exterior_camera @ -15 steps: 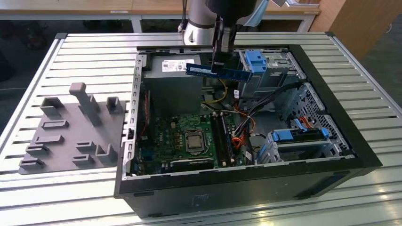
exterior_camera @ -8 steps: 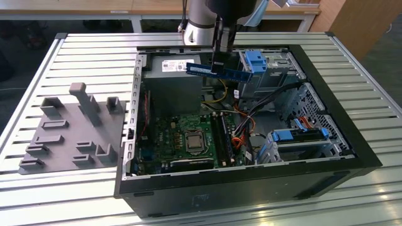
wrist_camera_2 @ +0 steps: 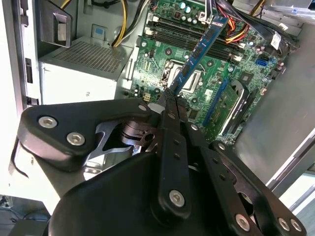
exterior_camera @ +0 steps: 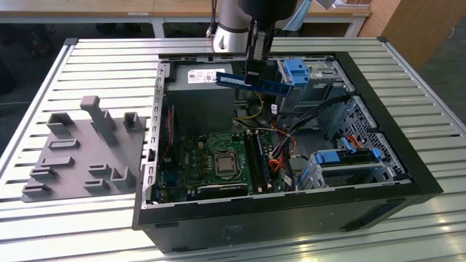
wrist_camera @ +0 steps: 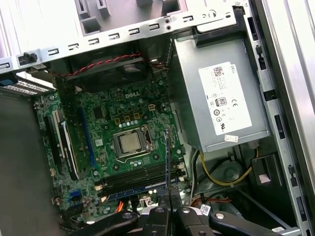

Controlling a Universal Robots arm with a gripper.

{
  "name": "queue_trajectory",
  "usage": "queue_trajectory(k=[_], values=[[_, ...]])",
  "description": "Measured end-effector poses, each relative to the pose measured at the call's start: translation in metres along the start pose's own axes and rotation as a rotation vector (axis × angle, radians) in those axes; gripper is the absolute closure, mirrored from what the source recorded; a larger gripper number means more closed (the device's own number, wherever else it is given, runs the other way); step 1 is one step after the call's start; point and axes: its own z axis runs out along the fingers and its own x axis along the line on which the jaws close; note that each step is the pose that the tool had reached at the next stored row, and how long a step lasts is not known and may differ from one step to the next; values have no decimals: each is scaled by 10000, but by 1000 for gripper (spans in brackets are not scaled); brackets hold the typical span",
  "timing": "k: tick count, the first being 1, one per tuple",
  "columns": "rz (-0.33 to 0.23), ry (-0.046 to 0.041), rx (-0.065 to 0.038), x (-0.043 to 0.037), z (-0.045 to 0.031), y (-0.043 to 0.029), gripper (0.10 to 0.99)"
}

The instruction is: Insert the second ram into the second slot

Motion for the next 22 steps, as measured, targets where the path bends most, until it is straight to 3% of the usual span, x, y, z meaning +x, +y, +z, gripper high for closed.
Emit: queue_trajectory(k=[22], values=[[706, -26, 12, 0, 0, 0, 965]])
